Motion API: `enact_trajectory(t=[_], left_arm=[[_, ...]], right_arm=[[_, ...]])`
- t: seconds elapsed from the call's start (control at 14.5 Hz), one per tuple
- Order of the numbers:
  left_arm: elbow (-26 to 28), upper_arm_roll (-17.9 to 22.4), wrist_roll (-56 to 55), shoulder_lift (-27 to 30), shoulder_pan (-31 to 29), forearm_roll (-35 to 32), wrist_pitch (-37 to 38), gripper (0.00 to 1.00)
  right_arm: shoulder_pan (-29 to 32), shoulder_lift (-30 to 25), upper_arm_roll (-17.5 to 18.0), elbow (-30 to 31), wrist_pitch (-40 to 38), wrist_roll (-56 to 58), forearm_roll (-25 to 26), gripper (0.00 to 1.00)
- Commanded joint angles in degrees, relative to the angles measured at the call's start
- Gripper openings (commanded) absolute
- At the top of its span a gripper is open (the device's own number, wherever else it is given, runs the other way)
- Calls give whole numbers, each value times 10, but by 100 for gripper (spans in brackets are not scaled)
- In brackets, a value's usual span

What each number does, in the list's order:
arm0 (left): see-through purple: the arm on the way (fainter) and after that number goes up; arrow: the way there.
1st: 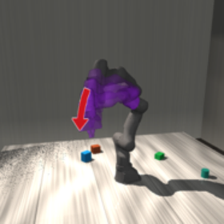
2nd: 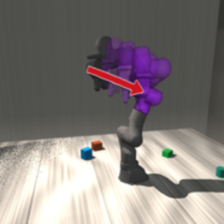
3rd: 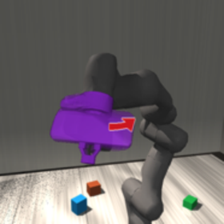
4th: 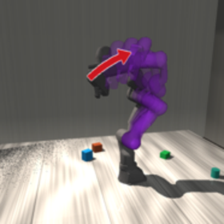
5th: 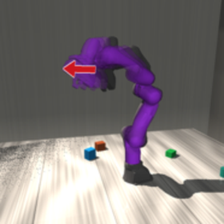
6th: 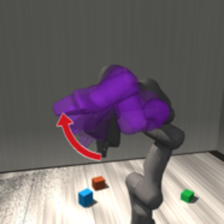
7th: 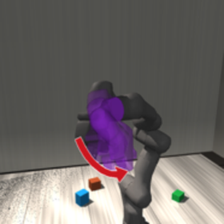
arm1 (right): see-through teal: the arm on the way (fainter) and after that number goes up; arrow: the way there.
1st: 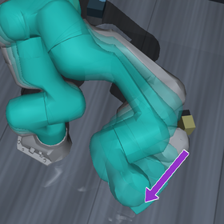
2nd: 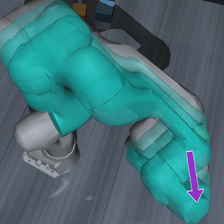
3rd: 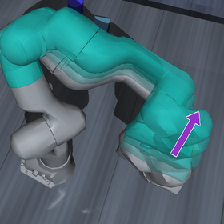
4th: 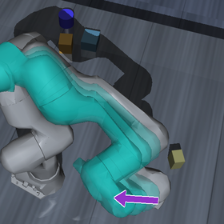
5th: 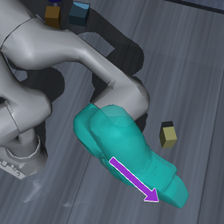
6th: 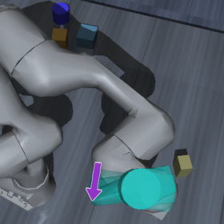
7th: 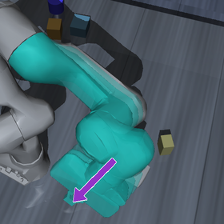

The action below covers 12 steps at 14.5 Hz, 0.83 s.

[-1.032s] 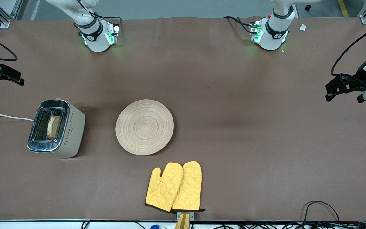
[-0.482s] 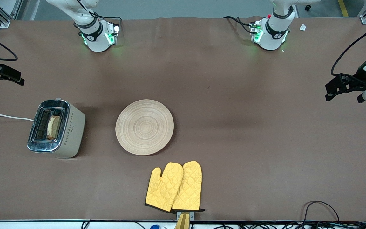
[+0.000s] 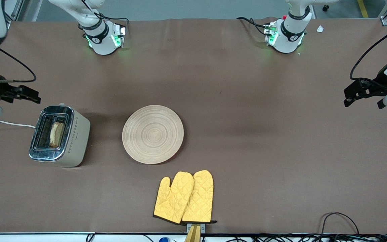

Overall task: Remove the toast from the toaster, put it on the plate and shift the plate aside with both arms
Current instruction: 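Lower the right gripper over the toaster and grasp the bread slice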

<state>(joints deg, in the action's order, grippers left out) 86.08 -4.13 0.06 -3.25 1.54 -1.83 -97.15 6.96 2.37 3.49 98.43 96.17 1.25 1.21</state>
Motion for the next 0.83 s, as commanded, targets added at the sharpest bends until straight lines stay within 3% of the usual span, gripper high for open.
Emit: enact_trajectory(t=[0.0, 0.41, 0.76], left_arm=[[-4, -1, -10, 2, 1, -12, 8, 100], [-3, -1, -13, 2, 0, -12, 8, 100], [-2, -1, -12, 2, 0, -12, 8, 100]], right_arm=[[8, 8, 5, 50, 66, 5, -10, 100], [10, 70, 5, 93, 202, 3, -10, 100], [16, 114, 5, 97, 238, 5, -9, 97]])
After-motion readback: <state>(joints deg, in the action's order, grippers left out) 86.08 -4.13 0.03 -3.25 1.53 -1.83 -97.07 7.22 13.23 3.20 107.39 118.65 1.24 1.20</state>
